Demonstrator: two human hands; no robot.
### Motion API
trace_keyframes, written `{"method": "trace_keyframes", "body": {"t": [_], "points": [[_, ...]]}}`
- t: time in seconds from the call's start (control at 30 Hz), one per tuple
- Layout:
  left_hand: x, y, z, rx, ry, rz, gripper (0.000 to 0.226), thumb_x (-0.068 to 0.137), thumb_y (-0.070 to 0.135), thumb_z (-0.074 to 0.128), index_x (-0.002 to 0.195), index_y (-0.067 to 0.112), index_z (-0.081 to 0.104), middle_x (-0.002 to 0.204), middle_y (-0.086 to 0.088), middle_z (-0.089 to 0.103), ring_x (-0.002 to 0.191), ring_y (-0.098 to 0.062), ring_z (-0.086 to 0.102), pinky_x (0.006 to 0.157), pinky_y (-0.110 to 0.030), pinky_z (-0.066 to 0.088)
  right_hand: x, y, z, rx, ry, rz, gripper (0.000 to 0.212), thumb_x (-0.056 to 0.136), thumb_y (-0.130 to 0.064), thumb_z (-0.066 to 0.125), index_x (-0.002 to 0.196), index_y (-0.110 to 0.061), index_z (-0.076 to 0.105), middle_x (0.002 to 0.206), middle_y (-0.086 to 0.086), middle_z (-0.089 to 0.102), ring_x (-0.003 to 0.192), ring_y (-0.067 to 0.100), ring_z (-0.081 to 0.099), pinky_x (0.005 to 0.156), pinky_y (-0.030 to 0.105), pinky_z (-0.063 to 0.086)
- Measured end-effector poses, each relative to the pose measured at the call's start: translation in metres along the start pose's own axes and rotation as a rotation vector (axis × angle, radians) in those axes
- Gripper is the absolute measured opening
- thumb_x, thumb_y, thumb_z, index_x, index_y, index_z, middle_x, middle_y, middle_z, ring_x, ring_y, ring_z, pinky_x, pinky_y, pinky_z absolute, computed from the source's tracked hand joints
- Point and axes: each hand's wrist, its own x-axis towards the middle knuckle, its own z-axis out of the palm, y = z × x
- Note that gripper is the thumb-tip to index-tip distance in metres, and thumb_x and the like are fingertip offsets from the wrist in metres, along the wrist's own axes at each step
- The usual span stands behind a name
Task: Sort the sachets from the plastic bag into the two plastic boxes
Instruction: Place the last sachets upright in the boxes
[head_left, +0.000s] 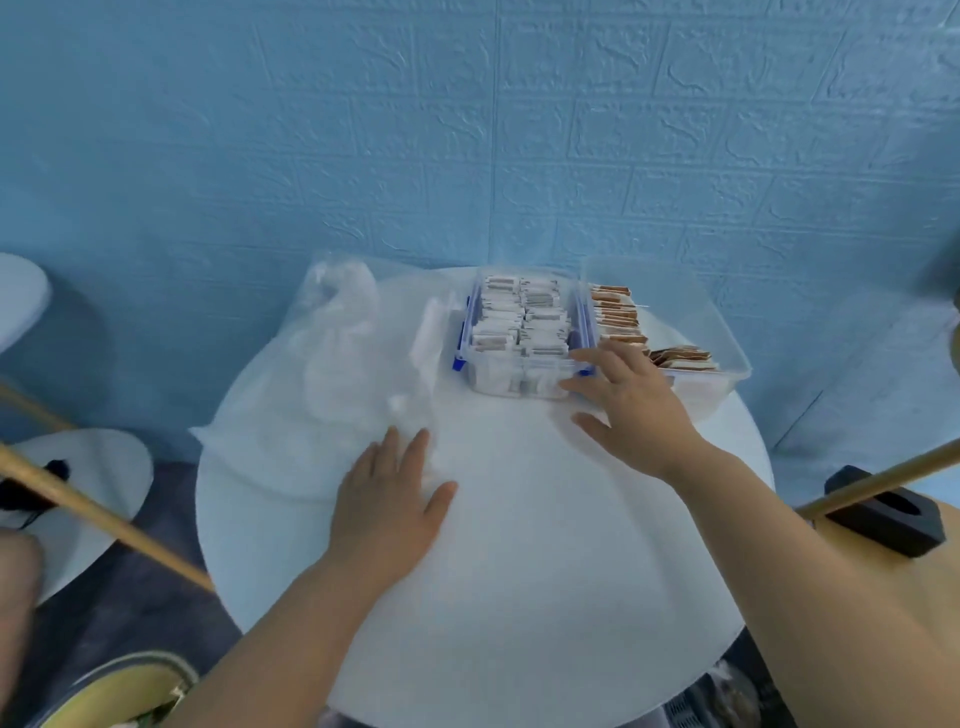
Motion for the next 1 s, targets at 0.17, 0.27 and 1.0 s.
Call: {"method": "trace_keyframes", "body": {"t": [0.17,0.27,1.0], "points": [[-0.015,0.008,-0.013,-0.099,0.31,0.299,0.06,0.079,0.05,0.036,0.122,0.014,0.058,0.113,-0.005,0.065,0.098,-0.03,0.062,0.077,-0.04,0.05,-0.003,-0.005,-0.005,-0.05,-0.074,0.032,0.041,0.087,-0.031,0.061,0.127,-0.025,0.055,0.147,0.0,0.036,0.139,0.027,0.021,0.114,0.044,0.019],[-0.014,-0.018,-0.021,-0.079,0.378,0.145,0.06,0.081,0.053,0.035,0.123,0.017,0.057,0.129,-0.01,0.055,0.12,-0.034,0.048,0.099,-0.047,0.038,-0.009,-0.023,-0.007,0.035,-0.04,0.044,0.038,0.089,-0.03,0.059,0.126,-0.024,0.055,0.149,0.002,0.031,0.141,0.027,0.017,0.116,0.045,0.017],[-0.046,-0.034,-0.02,-0.006,0.223,0.434,0.095,0.071,0.087,0.014,0.148,0.03,0.008,0.157,-0.005,0.001,0.143,-0.022,-0.008,0.114,-0.035,-0.01,-0.07,-0.08,0.0,0.525,0.006,-0.24,0.032,0.089,-0.043,0.045,0.101,-0.024,0.068,0.092,-0.012,0.07,0.077,0.007,0.061,0.071,0.009,0.041]]}}
